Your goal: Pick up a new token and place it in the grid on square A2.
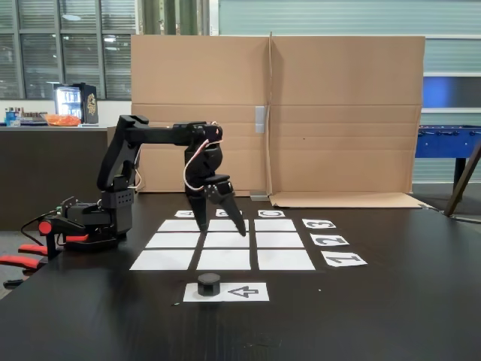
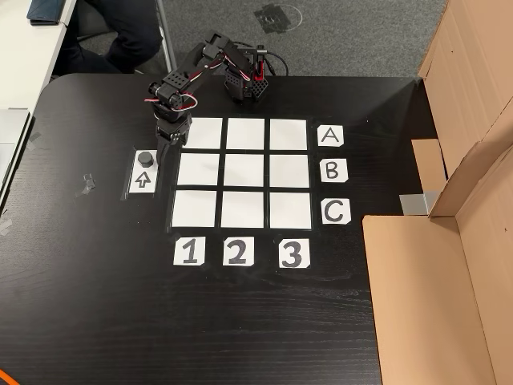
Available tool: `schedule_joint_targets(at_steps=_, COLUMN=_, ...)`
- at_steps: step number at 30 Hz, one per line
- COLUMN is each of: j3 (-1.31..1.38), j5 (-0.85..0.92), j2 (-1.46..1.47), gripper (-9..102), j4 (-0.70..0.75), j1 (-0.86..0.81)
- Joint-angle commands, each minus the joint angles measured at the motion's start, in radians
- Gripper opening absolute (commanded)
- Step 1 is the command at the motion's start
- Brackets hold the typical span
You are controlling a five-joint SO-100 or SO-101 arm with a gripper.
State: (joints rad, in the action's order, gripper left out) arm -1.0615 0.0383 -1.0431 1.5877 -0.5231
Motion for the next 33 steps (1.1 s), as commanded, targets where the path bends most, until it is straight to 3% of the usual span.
schedule_joint_targets(at_steps=1, j3=0.072, j5=0.011, j2=0.014, gripper=45, j4=0.006, j1=-0.034)
schedule_joint_targets(at_steps=33, j3=0.554, j5=0.054, j2=0.337, gripper=45, j4=0.121, j1=-0.160)
